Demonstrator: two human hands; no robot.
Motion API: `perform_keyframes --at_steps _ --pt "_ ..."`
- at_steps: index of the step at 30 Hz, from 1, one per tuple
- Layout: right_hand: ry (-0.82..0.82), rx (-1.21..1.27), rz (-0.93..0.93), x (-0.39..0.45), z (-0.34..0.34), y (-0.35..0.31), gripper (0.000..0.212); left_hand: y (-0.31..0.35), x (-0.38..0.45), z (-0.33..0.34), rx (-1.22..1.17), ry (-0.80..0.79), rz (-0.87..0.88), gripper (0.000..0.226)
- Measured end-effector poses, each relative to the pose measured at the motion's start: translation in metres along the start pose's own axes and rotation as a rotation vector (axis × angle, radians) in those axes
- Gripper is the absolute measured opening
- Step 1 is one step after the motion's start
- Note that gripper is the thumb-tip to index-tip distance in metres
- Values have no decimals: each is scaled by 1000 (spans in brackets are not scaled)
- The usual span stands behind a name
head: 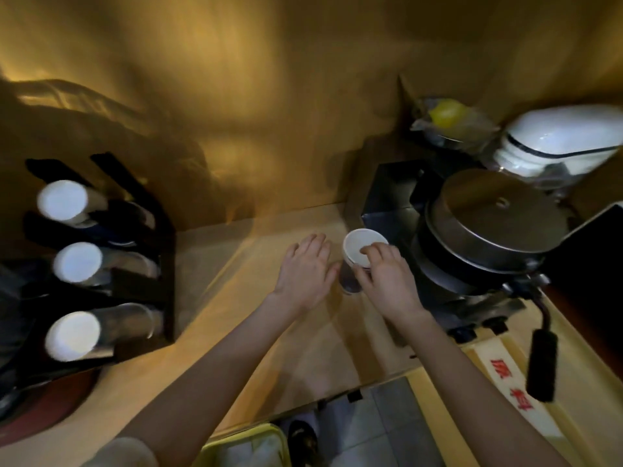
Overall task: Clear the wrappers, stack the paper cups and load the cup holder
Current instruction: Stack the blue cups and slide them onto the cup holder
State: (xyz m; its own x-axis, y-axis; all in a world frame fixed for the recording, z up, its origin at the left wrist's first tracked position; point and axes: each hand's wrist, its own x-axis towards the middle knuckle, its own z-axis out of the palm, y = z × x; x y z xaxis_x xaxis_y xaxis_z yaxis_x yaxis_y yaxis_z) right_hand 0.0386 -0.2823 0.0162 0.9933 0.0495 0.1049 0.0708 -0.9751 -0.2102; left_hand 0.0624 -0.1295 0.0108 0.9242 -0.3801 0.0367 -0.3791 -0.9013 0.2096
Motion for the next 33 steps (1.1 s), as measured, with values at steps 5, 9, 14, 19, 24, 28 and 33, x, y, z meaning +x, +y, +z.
perform_keyframes --at_steps 5,9,14,19,24,28,33 --pt "37 350 356 7 5 23 40 21 34 12 -316 -165 -223 47" --pt "-73 658 624 22 15 33 42 18 45 22 -541 -274 -318 48" --pt "-110 964 742 30 20 29 25 13 43 20 -820 -334 -404 40" --pt "-74 1119 607 27 5 3 27 -9 29 -3 -1366 -457 -718 60" --pt "-46 1209 231 20 -9 -39 31 -55 4 -39 -1805 -628 -729 89" --pt "-104 1168 47 17 -8 -73 32 -78 -26 -68 -1868 -469 -703 88" --pt "-250 1266 60 24 -3 -116 19 -105 -68 -88 -1583 -138 -583 59"
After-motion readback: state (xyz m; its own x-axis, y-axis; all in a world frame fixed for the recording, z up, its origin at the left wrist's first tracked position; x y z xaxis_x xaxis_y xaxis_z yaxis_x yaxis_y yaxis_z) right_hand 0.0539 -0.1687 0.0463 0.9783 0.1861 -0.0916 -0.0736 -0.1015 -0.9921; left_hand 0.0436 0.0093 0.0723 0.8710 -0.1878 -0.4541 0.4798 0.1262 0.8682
